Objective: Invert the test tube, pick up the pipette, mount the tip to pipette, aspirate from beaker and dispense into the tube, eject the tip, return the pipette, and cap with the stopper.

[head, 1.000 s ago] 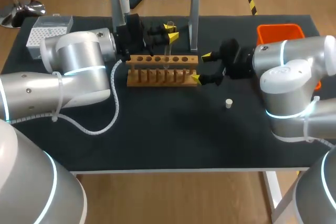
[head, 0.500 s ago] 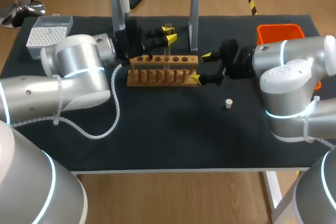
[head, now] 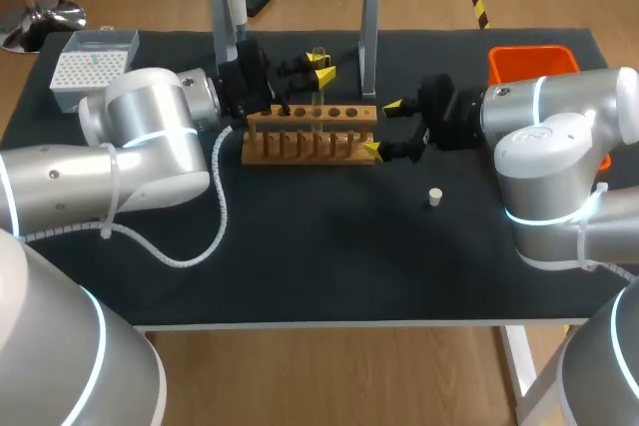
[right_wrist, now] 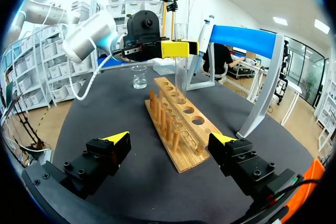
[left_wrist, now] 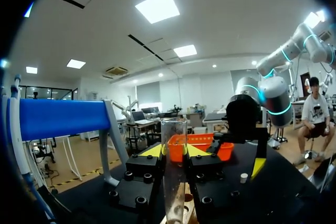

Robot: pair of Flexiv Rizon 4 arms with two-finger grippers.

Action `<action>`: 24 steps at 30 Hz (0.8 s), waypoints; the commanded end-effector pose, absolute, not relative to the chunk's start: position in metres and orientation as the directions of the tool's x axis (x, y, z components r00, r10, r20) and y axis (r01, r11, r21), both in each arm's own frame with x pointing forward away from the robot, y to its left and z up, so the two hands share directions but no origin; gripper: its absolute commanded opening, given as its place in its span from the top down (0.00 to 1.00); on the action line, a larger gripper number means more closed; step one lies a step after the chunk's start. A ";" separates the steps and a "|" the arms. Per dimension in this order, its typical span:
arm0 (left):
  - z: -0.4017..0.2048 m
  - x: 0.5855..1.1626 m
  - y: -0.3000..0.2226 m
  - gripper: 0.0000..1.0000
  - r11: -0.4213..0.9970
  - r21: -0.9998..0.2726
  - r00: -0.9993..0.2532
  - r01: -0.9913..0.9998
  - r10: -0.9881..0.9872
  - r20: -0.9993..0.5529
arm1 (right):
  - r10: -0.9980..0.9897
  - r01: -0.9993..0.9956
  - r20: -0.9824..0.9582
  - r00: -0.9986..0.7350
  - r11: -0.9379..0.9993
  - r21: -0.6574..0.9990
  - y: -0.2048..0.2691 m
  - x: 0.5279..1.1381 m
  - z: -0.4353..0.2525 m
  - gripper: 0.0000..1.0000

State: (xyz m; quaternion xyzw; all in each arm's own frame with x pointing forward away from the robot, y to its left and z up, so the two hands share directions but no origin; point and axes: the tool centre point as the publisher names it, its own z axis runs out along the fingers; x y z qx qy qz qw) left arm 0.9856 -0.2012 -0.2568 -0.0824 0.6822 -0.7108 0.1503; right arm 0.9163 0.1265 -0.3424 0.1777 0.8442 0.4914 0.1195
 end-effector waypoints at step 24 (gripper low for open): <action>-0.274 0.988 -0.202 1.00 -0.045 -0.994 -0.938 0.097 -0.338 -0.076 | 0.417 0.182 -0.028 -0.908 0.453 0.873 0.126 0.916 -0.343 0.00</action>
